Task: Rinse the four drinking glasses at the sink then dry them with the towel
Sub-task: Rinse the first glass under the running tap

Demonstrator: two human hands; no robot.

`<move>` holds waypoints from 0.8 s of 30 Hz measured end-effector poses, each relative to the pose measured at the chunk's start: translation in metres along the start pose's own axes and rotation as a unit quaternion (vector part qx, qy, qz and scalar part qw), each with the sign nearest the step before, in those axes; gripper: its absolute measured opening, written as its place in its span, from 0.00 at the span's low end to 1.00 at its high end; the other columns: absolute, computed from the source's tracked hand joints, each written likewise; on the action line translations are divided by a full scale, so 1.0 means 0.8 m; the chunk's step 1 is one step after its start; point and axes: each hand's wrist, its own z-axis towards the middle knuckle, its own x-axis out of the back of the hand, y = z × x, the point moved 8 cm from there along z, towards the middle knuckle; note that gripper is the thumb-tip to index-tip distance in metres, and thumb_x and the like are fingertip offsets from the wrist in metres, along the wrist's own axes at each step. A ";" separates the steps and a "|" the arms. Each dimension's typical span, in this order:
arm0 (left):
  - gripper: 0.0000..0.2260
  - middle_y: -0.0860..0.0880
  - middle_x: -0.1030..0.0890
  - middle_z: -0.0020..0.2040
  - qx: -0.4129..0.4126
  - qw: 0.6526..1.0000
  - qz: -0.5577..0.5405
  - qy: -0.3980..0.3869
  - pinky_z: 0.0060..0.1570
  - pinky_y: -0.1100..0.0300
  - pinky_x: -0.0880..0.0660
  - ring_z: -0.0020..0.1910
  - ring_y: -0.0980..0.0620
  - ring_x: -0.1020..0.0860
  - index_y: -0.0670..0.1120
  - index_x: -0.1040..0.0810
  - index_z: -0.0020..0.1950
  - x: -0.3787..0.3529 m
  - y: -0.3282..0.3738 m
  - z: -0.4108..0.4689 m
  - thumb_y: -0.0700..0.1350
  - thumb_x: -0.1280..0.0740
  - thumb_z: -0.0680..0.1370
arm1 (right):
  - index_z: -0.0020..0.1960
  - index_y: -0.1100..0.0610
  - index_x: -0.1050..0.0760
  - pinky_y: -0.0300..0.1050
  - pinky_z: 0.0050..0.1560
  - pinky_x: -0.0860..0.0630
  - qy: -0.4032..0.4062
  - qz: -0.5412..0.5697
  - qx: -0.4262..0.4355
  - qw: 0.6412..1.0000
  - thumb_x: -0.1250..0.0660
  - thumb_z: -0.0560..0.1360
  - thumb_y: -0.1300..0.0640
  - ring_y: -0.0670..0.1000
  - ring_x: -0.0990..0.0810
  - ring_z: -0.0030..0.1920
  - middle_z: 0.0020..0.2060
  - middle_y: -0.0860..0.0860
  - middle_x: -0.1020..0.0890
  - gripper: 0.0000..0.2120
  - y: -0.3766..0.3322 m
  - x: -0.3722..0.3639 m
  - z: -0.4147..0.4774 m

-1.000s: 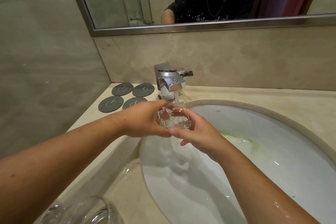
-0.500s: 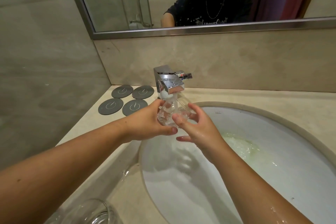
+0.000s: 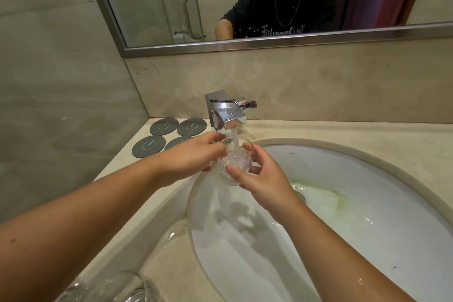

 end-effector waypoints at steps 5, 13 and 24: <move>0.15 0.52 0.19 0.61 -0.004 0.997 0.071 0.027 0.51 0.56 0.19 0.54 0.51 0.18 0.51 0.22 0.67 -0.003 0.004 0.012 0.42 0.33 0.81 | 0.76 0.43 0.30 0.44 0.65 0.22 0.021 -0.122 0.074 0.989 0.18 0.71 0.50 0.39 0.23 0.65 0.68 0.40 0.22 0.38 -0.010 0.006 0.000; 0.08 0.54 0.17 0.40 -0.042 0.934 0.351 0.059 0.34 0.64 0.25 0.37 0.51 0.15 0.53 0.18 0.52 -0.001 0.017 0.036 0.45 0.37 0.83 | 0.75 0.39 0.29 0.47 0.68 0.23 -0.016 -0.174 0.100 0.979 0.18 0.70 0.51 0.35 0.26 0.66 0.65 0.38 0.23 0.37 -0.013 0.001 -0.001; 0.15 0.45 0.12 0.36 0.101 0.985 0.129 0.048 0.27 0.67 0.24 0.25 0.55 0.19 0.37 0.17 0.46 0.005 -0.012 0.026 0.41 0.40 0.84 | 0.75 0.36 0.33 0.48 0.70 0.25 -0.022 -0.089 0.047 0.995 0.24 0.75 0.43 0.41 0.22 0.66 0.68 0.38 0.22 0.32 -0.006 0.004 0.002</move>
